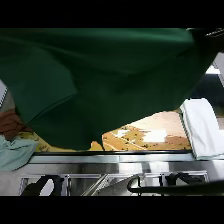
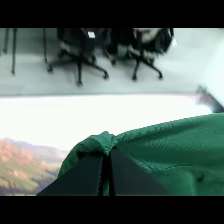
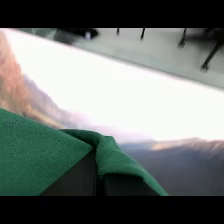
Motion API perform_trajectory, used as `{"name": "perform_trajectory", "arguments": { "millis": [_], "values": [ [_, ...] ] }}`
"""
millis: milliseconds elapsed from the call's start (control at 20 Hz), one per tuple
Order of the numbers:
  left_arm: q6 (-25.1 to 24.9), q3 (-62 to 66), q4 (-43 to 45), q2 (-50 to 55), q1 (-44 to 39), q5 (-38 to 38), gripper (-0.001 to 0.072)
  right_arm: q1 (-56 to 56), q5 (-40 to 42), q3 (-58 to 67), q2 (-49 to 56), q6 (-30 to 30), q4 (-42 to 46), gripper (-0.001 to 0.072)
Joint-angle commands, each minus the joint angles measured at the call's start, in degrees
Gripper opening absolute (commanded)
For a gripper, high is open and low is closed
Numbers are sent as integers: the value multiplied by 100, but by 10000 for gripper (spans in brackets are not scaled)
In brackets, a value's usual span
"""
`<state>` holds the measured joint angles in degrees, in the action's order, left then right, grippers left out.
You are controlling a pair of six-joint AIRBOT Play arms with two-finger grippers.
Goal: Fold the shirts.
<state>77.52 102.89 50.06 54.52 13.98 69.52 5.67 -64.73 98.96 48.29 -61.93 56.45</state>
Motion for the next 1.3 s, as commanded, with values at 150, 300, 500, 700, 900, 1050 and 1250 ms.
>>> {"name": "perform_trajectory", "arguments": {
  "millis": [150, 300, 500, 700, 900, 1050, 1250],
  "values": [
    [-181, 68, 988, 3508, -1578, -33, 18, -7, 37, -946, 2474, -101, -507, 21],
    [236, 245, 970, 5086, -1679, -352, 18, -7, 365, -953, 3727, -46, -688, 21],
    [442, 1274, 732, 6000, -1491, -105, 25, -4, 824, -905, 4166, 273, -1043, 57],
    [597, 1587, 393, 5827, -1043, 1091, 607, 129, 282, -778, 3703, 201, -603, 362],
    [411, 236, 452, 4857, -426, 1792, 606, 745, -804, -901, 2990, -501, 133, 361],
    [66, -1694, 450, 3910, -61, 1545, 606, 1327, -1215, -1659, 2503, -533, 146, 361],
    [-334, -4328, 420, 2861, 321, 483, 606, 2002, -1204, -2918, 2055, -382, 146, 362]
  ]
}}
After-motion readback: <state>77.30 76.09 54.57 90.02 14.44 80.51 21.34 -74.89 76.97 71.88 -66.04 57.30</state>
